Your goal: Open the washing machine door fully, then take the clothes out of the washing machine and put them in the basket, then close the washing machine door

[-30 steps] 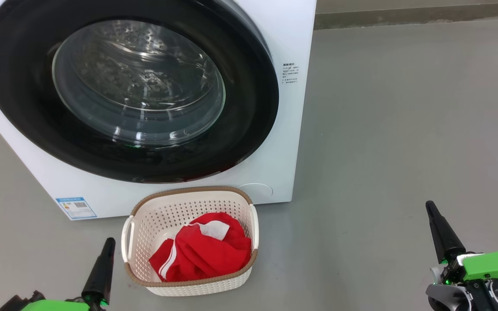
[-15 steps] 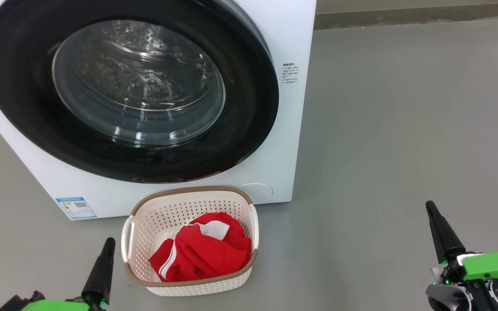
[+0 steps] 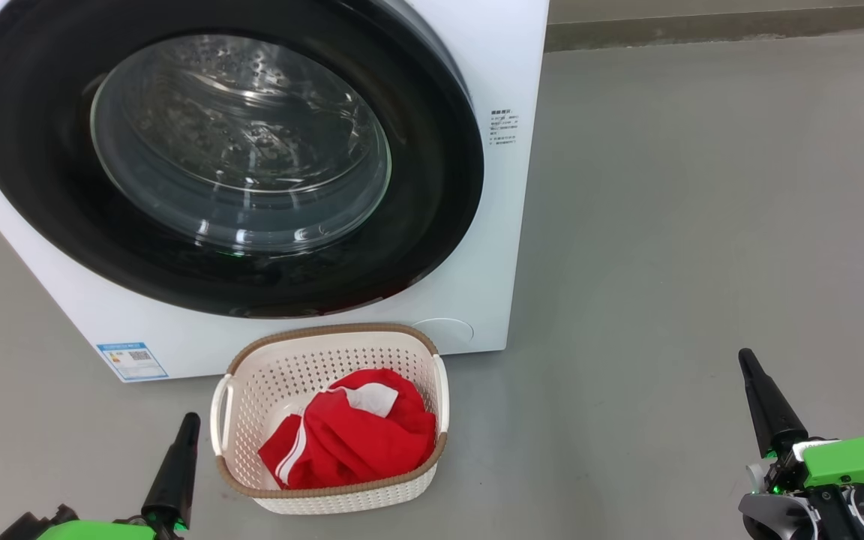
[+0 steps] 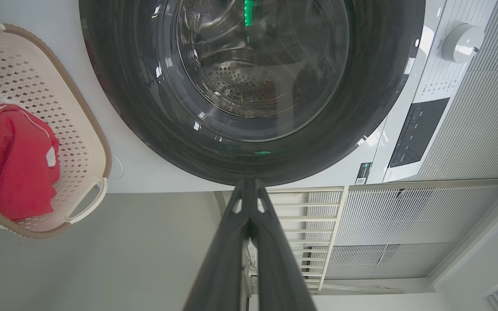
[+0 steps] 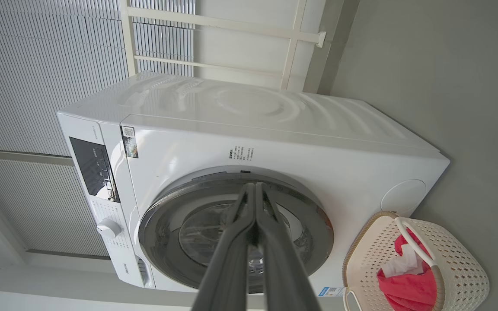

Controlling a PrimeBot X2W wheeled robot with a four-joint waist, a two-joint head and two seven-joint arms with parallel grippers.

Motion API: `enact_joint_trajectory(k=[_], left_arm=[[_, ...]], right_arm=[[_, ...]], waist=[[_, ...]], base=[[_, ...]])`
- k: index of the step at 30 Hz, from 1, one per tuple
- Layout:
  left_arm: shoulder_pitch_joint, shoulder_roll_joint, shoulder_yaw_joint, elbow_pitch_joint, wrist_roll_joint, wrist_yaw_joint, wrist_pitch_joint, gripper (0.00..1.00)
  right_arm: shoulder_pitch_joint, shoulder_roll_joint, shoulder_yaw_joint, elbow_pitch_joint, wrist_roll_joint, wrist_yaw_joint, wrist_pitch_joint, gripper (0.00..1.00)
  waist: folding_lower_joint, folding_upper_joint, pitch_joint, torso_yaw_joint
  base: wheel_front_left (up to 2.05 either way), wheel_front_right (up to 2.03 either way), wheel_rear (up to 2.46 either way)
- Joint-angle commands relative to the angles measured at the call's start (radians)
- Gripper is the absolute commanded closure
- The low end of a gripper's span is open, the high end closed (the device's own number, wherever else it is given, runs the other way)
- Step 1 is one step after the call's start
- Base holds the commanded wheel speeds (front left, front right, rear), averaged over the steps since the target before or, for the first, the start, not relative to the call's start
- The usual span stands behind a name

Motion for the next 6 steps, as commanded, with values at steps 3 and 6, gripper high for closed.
enact_joint_trajectory(k=[3, 6], left_arm=[[-0.042, 0.01, 0.034, -0.02, -0.011, -0.007, 0.003, 1.0], [-0.042, 0.01, 0.034, -0.02, -0.011, -0.007, 0.003, 1.0]], right_arm=[[-0.043, -0.015, 0.016, -0.025, 0.007, -0.001, 0.007, 1.0], [-0.043, -0.015, 0.016, -0.025, 0.007, -0.001, 0.007, 1.0]], waist=[[0.0, 0.0, 0.0, 0.0], [0.0, 0.0, 0.0, 0.0]], base=[[0.0, 0.0, 0.0], [0.0, 0.0, 0.0]])
